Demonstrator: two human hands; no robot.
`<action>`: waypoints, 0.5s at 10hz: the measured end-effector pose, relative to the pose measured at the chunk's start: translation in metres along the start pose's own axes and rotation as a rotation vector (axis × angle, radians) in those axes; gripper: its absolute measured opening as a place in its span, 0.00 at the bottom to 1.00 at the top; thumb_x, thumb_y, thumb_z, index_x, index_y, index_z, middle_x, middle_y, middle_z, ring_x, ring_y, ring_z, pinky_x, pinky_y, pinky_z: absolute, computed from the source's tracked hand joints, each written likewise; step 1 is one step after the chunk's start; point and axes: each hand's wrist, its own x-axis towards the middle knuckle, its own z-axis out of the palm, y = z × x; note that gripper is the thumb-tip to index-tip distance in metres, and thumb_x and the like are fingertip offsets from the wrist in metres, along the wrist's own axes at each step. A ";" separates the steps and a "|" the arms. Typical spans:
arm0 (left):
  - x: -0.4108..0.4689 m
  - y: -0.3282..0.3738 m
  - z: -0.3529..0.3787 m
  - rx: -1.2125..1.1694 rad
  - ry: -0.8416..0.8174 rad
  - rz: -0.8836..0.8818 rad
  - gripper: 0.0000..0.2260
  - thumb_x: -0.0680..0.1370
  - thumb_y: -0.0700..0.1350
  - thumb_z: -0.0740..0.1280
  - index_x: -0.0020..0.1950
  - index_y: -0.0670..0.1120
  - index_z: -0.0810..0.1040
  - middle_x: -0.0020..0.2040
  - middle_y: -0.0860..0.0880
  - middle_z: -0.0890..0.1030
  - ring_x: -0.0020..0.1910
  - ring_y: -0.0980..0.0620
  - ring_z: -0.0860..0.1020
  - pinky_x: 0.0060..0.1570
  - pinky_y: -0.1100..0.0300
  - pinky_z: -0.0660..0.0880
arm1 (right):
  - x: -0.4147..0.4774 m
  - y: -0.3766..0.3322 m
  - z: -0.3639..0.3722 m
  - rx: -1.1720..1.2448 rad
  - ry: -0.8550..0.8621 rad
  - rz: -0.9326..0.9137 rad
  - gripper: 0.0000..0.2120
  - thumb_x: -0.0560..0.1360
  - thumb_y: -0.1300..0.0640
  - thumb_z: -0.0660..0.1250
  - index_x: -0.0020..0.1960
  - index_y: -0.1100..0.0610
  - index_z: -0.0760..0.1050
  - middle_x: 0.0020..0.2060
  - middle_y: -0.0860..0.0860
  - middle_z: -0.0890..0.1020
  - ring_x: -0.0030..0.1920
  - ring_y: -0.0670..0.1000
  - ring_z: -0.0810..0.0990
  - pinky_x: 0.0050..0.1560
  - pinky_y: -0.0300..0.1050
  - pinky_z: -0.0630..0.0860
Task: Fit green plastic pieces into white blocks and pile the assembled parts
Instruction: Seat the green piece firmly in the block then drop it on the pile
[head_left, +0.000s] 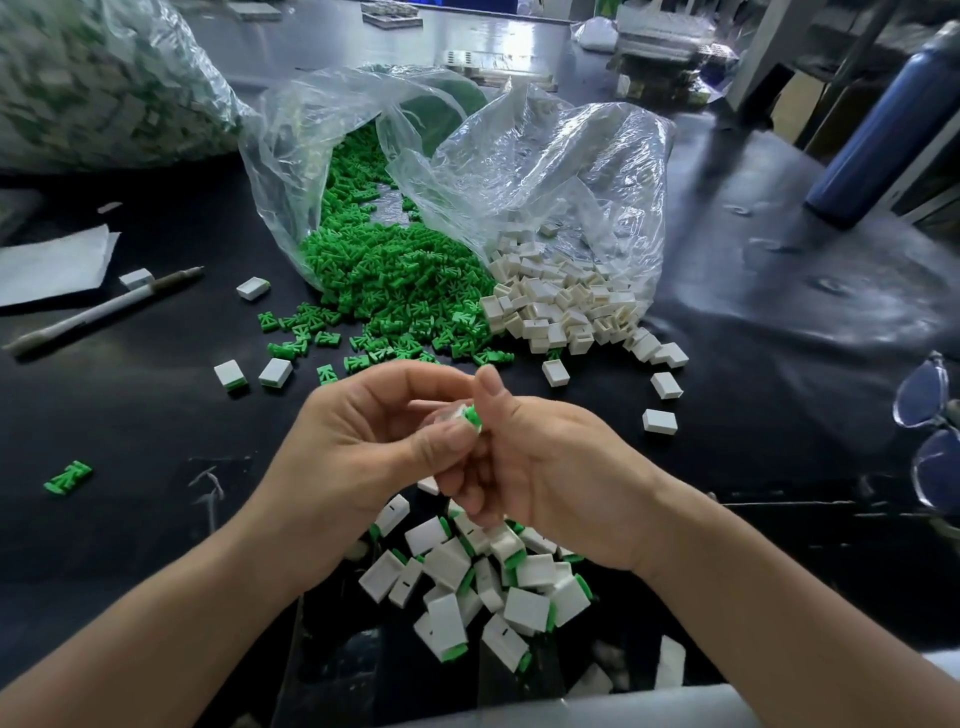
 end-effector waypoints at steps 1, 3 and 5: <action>-0.001 -0.001 0.001 0.027 -0.002 0.044 0.11 0.63 0.42 0.70 0.44 0.40 0.82 0.35 0.43 0.82 0.27 0.50 0.78 0.29 0.60 0.78 | 0.000 0.001 0.002 -0.007 -0.010 -0.021 0.18 0.70 0.41 0.54 0.39 0.52 0.76 0.31 0.48 0.68 0.30 0.44 0.66 0.31 0.35 0.63; -0.001 -0.001 -0.003 0.170 -0.046 0.043 0.12 0.64 0.54 0.75 0.46 0.55 0.83 0.45 0.56 0.84 0.40 0.61 0.81 0.42 0.65 0.77 | -0.002 -0.002 0.005 0.064 -0.070 -0.041 0.18 0.71 0.44 0.54 0.43 0.48 0.81 0.31 0.46 0.63 0.29 0.42 0.62 0.31 0.34 0.59; -0.001 0.000 -0.001 0.157 -0.035 0.027 0.11 0.67 0.43 0.68 0.48 0.53 0.83 0.40 0.57 0.84 0.39 0.61 0.81 0.42 0.64 0.78 | -0.003 -0.002 0.011 0.050 0.012 -0.061 0.16 0.69 0.45 0.56 0.34 0.49 0.79 0.30 0.48 0.61 0.29 0.43 0.60 0.30 0.35 0.58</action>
